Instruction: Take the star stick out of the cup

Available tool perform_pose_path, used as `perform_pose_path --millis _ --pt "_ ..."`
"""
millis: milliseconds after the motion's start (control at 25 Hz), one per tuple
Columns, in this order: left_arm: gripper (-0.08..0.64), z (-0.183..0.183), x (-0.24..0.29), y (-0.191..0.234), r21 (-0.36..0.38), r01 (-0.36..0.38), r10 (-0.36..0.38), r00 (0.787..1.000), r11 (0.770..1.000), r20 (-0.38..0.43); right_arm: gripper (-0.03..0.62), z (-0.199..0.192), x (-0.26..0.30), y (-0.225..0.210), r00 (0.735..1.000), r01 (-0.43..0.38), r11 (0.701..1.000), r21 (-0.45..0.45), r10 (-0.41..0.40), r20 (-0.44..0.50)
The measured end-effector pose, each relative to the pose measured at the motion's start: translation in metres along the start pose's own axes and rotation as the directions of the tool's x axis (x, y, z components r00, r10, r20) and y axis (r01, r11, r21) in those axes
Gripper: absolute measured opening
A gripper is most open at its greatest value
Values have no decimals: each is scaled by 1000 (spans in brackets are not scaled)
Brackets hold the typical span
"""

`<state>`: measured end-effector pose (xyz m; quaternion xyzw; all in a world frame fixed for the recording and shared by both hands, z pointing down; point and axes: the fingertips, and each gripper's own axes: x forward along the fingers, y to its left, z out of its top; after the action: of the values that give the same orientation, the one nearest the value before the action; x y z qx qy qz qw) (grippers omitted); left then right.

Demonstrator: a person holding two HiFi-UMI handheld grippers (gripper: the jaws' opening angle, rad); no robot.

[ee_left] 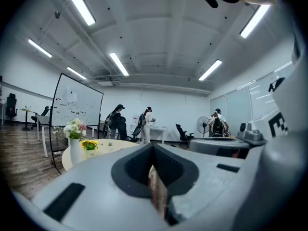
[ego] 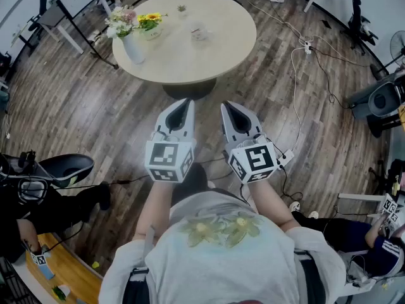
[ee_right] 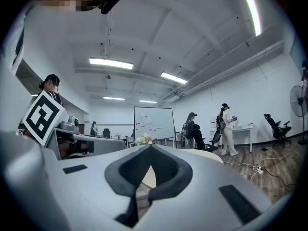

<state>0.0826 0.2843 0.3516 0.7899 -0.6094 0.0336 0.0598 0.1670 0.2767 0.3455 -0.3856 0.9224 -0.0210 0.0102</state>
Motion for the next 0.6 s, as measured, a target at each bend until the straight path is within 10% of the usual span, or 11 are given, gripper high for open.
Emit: perform_pose_path --millis 600 --pt "2 3 56 35 8 -1 1 1000 1000 4 17 -8 54 -26 1000 -20 1000 16 20 23"
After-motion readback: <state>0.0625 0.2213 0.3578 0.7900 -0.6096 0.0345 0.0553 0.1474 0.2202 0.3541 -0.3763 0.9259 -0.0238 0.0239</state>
